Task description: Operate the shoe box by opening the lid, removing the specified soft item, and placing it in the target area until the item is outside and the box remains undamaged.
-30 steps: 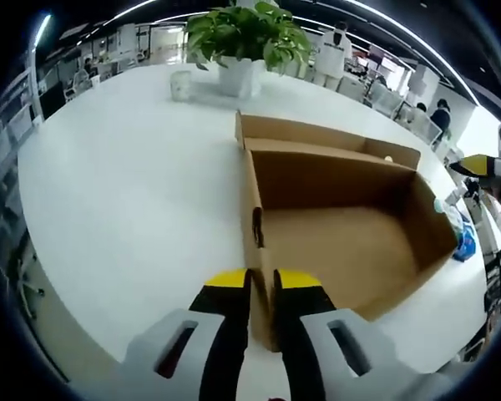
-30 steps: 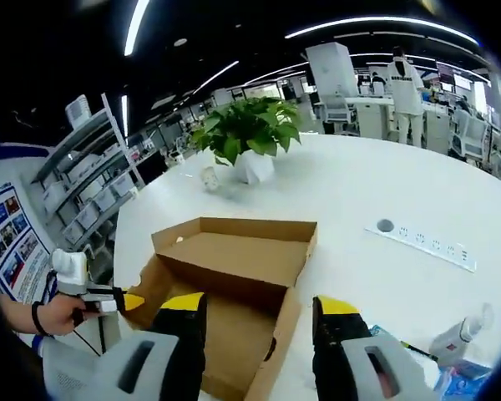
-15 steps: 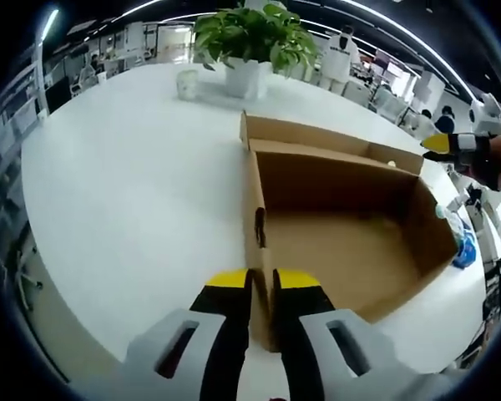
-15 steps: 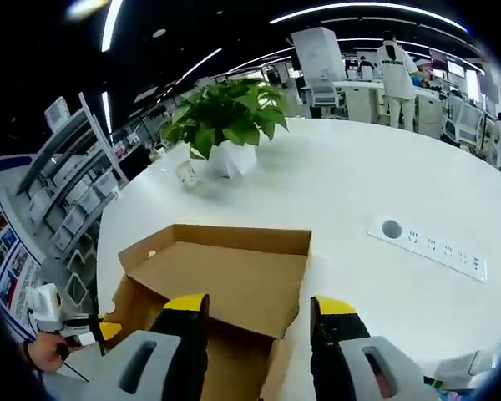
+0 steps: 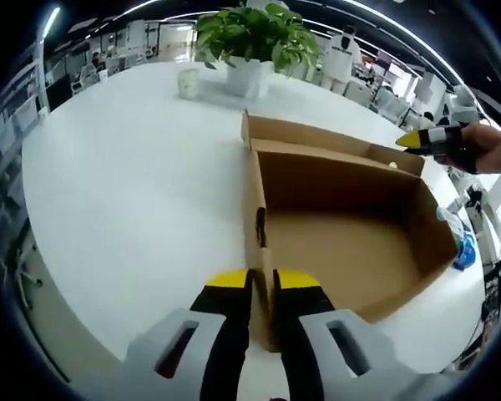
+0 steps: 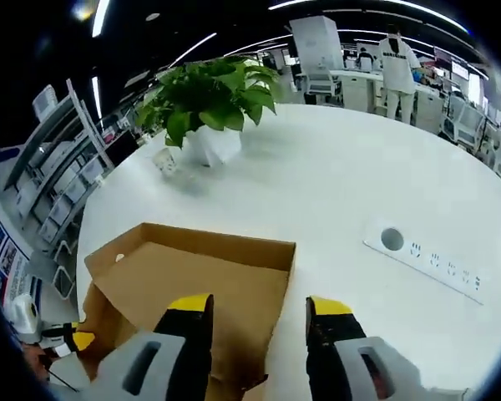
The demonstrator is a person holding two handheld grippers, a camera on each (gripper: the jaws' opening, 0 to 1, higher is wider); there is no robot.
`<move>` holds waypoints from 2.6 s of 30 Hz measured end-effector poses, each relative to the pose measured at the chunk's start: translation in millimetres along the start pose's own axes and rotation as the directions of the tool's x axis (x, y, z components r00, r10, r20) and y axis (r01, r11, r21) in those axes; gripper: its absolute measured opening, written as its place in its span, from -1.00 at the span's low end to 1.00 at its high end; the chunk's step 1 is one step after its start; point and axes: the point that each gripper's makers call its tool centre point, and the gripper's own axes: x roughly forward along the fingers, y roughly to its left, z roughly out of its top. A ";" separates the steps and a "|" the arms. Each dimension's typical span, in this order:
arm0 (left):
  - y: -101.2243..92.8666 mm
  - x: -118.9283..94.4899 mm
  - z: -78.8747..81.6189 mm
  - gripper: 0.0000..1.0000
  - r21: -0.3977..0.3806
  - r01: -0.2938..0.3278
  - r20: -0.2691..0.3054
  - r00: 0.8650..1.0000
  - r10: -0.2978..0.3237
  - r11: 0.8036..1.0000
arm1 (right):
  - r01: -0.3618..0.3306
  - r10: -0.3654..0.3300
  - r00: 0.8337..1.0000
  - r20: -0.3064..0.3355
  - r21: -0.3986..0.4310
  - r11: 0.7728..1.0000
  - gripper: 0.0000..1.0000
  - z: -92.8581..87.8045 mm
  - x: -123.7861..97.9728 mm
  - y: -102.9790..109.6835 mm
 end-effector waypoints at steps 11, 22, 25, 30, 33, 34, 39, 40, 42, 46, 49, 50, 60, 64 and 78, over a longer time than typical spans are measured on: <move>0.2 0.2 0.0 -0.83 0.005 -0.004 -0.001 1.000 0.004 1.000 | 0.042 -0.040 0.998 -0.044 0.036 0.999 -0.44 -0.4 30.3 -7.2; 2.6 -0.2 -0.7 -0.84 0.017 -0.010 -0.002 1.000 0.010 1.000 | 0.093 -0.090 0.989 -0.119 0.018 0.996 -0.74 -7.3 48.2 -20.0; 2.6 -0.2 -0.8 -0.85 0.023 -0.011 -0.003 1.000 0.011 1.000 | 0.104 -0.100 0.987 -0.129 0.022 0.994 -0.97 -8.6 48.1 -20.8; 2.3 -0.2 -1.0 -0.85 0.027 -0.015 -0.002 1.000 0.015 1.000 | 0.118 -0.116 0.982 -0.146 0.001 0.993 -1.00 -11.7 46.6 -21.7; 2.2 -0.1 -1.0 -0.85 0.030 -0.014 -0.002 1.000 0.014 0.999 | 0.116 -0.116 0.983 -0.145 -0.007 0.993 -1.00 -10.5 45.0 -21.7; 2.2 -0.2 -1.1 -0.85 0.031 -0.014 -0.002 1.000 0.014 0.999 | 0.117 -0.117 0.983 -0.144 -0.004 0.993 -1.00 -9.8 44.2 -21.8; 2.2 -0.3 -1.3 -0.86 0.038 -0.019 -0.003 1.000 0.019 0.999 | 0.120 -0.120 0.983 -0.136 -0.007 0.993 -1.00 -5.0 39.6 -20.5; 2.2 -0.3 -1.3 -0.86 0.042 -0.020 -0.003 1.000 0.020 0.999 | 0.120 -0.120 0.984 -0.134 -0.010 0.993 -1.00 -4.1 38.8 -20.3; 2.4 -0.1 -1.3 -0.86 0.045 -0.021 -0.003 1.000 0.021 0.999 | 0.120 -0.120 0.984 -0.128 -0.010 0.993 -1.00 -1.5 36.4 -20.3; 2.6 -0.1 -1.4 -0.86 0.058 -0.026 -0.004 1.000 0.027 0.998 | 0.120 -0.122 0.986 -0.115 -0.020 0.993 -1.00 2.3 29.8 -19.1; 2.4 -0.1 -1.4 -0.87 0.062 -0.030 -0.004 1.000 0.030 0.998 | 0.120 -0.122 0.987 -0.104 -0.021 0.992 -1.00 5.1 27.5 -21.3; 2.6 -0.2 -1.4 -0.87 0.061 -0.032 -0.004 0.999 0.032 0.998 | 0.119 -0.121 0.988 -0.096 -0.024 0.993 -1.00 8.1 26.2 -22.8; 4.5 0.0 -0.9 -0.91 0.080 -0.054 -0.004 0.999 0.054 0.995 | 0.111 -0.113 0.992 -0.050 -0.052 0.992 -1.00 22.5 6.7 -19.8; 4.2 -0.1 -0.8 -0.91 0.092 -0.061 -0.005 0.998 0.062 0.994 | 0.110 -0.113 0.993 -0.037 -0.065 0.992 -1.00 24.7 -1.9 -16.1; 2.3 -0.8 -1.3 -0.92 0.128 -0.087 -0.014 0.996 0.090 0.988 | 0.110 -0.108 0.994 0.023 -0.095 0.989 -1.00 34.3 -28.8 -11.5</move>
